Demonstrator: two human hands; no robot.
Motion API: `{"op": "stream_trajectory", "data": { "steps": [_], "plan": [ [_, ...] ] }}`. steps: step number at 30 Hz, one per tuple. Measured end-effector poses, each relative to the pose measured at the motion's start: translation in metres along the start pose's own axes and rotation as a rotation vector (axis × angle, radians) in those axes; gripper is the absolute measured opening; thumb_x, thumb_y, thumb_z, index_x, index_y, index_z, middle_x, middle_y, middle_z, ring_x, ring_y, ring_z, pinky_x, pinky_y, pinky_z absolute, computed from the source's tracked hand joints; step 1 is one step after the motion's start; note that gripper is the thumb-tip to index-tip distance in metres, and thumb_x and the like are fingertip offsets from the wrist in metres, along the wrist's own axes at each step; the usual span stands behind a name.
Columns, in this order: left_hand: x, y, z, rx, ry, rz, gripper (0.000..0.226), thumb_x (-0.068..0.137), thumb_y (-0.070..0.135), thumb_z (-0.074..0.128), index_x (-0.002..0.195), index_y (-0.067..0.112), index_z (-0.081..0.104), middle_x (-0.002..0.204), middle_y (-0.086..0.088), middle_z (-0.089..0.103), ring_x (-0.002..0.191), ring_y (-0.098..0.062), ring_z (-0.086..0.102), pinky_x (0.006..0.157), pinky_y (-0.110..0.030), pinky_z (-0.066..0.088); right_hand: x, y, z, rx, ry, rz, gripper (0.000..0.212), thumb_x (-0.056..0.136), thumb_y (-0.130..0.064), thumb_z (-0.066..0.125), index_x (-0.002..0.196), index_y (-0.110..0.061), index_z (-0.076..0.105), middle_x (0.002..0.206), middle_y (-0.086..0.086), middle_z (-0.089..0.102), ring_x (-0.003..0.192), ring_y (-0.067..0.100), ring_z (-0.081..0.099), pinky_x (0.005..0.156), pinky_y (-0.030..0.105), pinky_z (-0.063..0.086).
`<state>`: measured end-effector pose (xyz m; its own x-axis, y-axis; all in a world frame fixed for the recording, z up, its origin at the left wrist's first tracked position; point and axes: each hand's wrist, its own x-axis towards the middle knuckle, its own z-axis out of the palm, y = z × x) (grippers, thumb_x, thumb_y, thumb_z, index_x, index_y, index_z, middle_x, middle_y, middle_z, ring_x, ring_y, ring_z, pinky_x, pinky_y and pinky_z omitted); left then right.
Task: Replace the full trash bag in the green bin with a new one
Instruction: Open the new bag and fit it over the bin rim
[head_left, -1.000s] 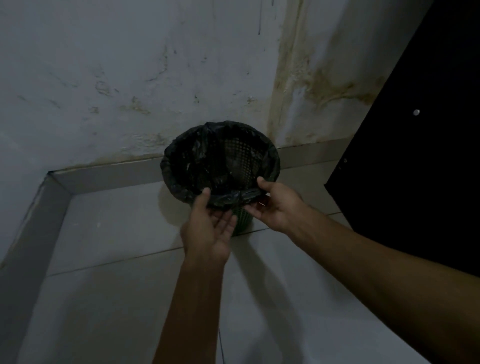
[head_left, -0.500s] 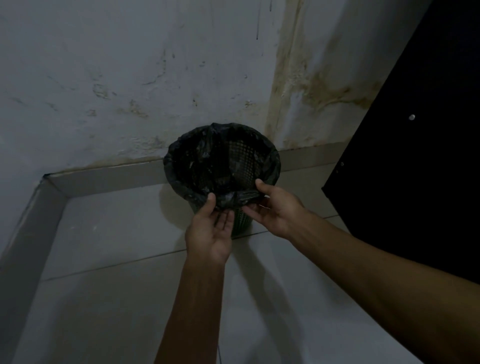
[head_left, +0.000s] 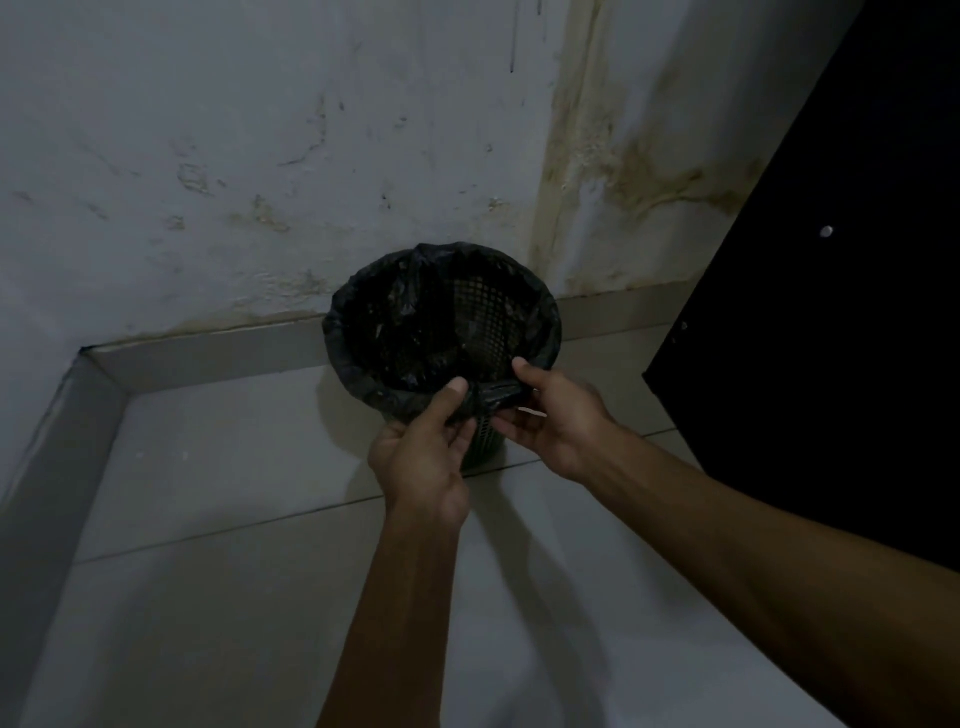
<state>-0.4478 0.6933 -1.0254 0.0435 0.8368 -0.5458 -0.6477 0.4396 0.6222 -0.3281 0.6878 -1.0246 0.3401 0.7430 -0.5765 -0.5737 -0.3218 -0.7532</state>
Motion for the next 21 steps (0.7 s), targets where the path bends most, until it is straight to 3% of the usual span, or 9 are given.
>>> {"op": "stream_trajectory", "data": {
  "steps": [2, 5, 8, 12, 14, 18, 21],
  "plan": [
    [-0.001, -0.001, 0.001, 0.041, -0.005, 0.046, 0.03, 0.076, -0.017, 0.065, 0.1, 0.002, 0.062, 0.106, -0.017, 0.067, 0.093, -0.027, 0.067, 0.072, -0.03, 0.058, 0.0, 0.0, -0.002, 0.007, -0.003, 0.006, 0.02, 0.091, -0.021, 0.064, 0.106, -0.008, 0.061, 0.091, 0.011, 0.067, 0.074, 0.026, 0.066, 0.056, 0.032, 0.057],
    [-0.003, -0.002, 0.0, 0.057, -0.051, 0.058, 0.038, 0.074, -0.029, 0.049, 0.088, 0.004, 0.06, 0.091, -0.013, 0.064, 0.085, -0.026, 0.064, 0.073, -0.029, 0.058, 0.001, -0.002, -0.006, 0.061, -0.02, 0.023, 0.018, 0.091, -0.019, 0.064, 0.103, -0.006, 0.063, 0.09, 0.011, 0.066, 0.077, 0.025, 0.065, 0.062, 0.035, 0.058],
    [-0.002, -0.001, -0.001, 0.045, -0.055, 0.011, 0.037, 0.078, -0.028, 0.043, 0.084, 0.005, 0.059, 0.088, -0.011, 0.063, 0.082, -0.024, 0.062, 0.082, -0.035, 0.055, 0.002, -0.004, -0.01, 0.107, -0.045, 0.027, 0.019, 0.09, -0.018, 0.064, 0.103, -0.004, 0.062, 0.089, 0.01, 0.066, 0.077, 0.023, 0.066, 0.061, 0.034, 0.058],
    [0.0, -0.002, 0.0, 0.014, 0.066, -0.031, 0.022, 0.084, -0.018, 0.053, 0.078, 0.003, 0.057, 0.08, -0.013, 0.065, 0.079, -0.024, 0.063, 0.086, -0.039, 0.055, 0.004, 0.0, -0.01, 0.095, -0.057, 0.027, 0.023, 0.089, -0.018, 0.066, 0.106, -0.005, 0.06, 0.096, 0.012, 0.068, 0.078, 0.024, 0.066, 0.061, 0.033, 0.06],
    [0.001, -0.005, -0.001, 0.015, 0.12, -0.042, 0.016, 0.084, -0.013, 0.058, 0.079, 0.002, 0.058, 0.071, -0.011, 0.067, 0.076, -0.023, 0.064, 0.08, -0.036, 0.056, 0.005, 0.003, -0.007, 0.093, -0.058, 0.024, 0.021, 0.089, -0.019, 0.067, 0.105, -0.007, 0.058, 0.1, 0.014, 0.067, 0.079, 0.024, 0.065, 0.059, 0.032, 0.059],
    [0.002, -0.007, -0.002, 0.033, 0.156, -0.06, 0.01, 0.086, -0.008, 0.059, 0.083, 0.001, 0.058, 0.076, -0.01, 0.062, 0.068, -0.018, 0.061, 0.059, -0.023, 0.056, 0.008, 0.005, -0.006, 0.089, -0.067, 0.007, 0.017, 0.089, -0.017, 0.066, 0.088, -0.012, 0.05, 0.096, 0.015, 0.066, 0.079, 0.026, 0.063, 0.057, 0.032, 0.059],
    [0.002, -0.006, -0.001, 0.019, 0.153, -0.038, 0.015, 0.086, -0.012, 0.057, 0.077, 0.0, 0.058, 0.075, -0.011, 0.061, 0.067, -0.018, 0.061, 0.059, -0.021, 0.057, 0.008, 0.004, -0.007, 0.082, -0.065, -0.019, 0.03, 0.09, -0.016, 0.066, 0.071, -0.015, 0.042, 0.093, 0.014, 0.065, 0.079, 0.027, 0.062, 0.06, 0.034, 0.059]
  ]
}}
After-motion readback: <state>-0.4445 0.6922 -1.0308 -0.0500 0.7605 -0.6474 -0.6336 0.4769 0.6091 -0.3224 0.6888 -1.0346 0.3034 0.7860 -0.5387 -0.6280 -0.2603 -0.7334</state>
